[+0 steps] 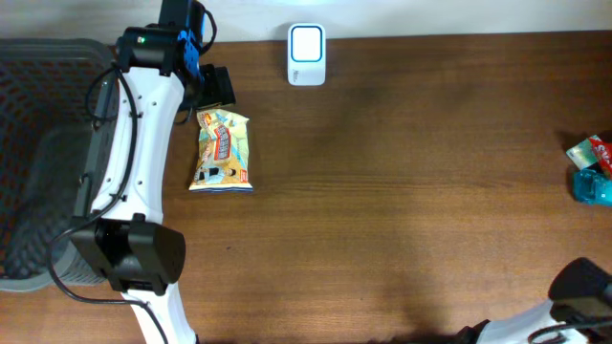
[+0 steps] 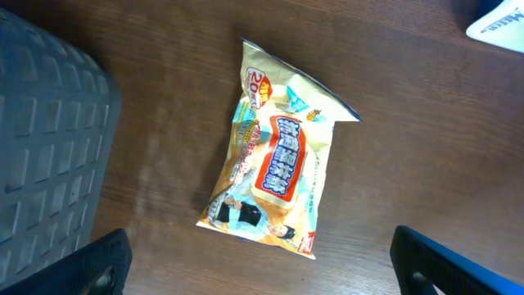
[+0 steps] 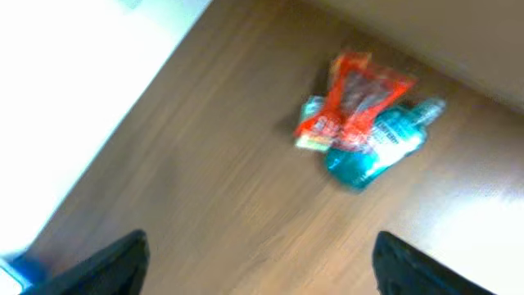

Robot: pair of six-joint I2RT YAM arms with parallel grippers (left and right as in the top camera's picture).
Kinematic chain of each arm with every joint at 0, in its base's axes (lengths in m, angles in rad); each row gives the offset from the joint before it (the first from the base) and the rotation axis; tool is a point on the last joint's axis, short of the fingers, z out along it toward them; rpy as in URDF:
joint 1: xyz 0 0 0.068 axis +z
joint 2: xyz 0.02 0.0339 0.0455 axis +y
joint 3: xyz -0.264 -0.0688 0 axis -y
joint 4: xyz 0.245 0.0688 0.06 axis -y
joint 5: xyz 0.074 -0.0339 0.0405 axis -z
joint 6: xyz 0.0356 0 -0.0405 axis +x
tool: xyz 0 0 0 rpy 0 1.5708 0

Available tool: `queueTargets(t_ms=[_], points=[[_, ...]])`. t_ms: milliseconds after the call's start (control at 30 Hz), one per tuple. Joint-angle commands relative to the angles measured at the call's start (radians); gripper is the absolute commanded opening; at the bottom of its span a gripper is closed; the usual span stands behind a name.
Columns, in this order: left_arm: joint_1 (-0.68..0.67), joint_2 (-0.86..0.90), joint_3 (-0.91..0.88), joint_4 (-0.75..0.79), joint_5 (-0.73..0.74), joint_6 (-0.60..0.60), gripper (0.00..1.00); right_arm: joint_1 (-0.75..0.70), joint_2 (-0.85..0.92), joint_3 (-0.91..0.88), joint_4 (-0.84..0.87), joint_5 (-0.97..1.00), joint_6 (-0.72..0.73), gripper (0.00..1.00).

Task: Scan the item barcode
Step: 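Carry red bag right and drop it beside the bottle, then grasp yellow snack bag with left gripper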

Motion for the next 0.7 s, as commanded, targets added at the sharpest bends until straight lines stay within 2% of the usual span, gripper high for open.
queueTargets(t_ms=[0, 33, 400, 433, 467, 533, 600, 667], points=[[0.001, 0.008, -0.002, -0.001, 0.007, -0.010, 0.99, 0.050, 0.018, -0.003, -0.092, -0.111, 0.006, 0.94], [0.001, 0.008, -0.002, -0.001, 0.007, -0.010, 0.99, 0.061, 0.022, -0.006, -0.105, -0.112, 0.006, 0.98], [0.001, 0.008, -0.002, -0.001, 0.008, -0.010, 0.99, 0.064, 0.027, -0.006, -0.109, -0.112, 0.006, 0.98], [0.000, 0.008, -0.002, -0.015, 0.031, -0.010, 0.99, 0.064, 0.027, -0.006, -0.109, -0.112, 0.006, 0.98], [0.000, 0.008, -0.002, -0.050, 0.193, -0.010, 0.99, 0.064, 0.027, -0.006, -0.109, -0.112, 0.006, 0.98], [-0.005, 0.008, -0.002, -0.056, 0.331, 0.007, 0.99, 0.064, 0.027, -0.006, -0.108, -0.112, 0.006, 0.98], [-0.034, 0.008, -0.002, -0.064, 0.335, 0.087, 0.99, 0.064, 0.027, -0.006, -0.108, -0.112, 0.006, 0.98], [-0.076, 0.010, -0.024, -0.068, 0.253, 0.104, 0.99, 0.064, 0.027, -0.006, -0.109, -0.112, 0.006, 0.98]])
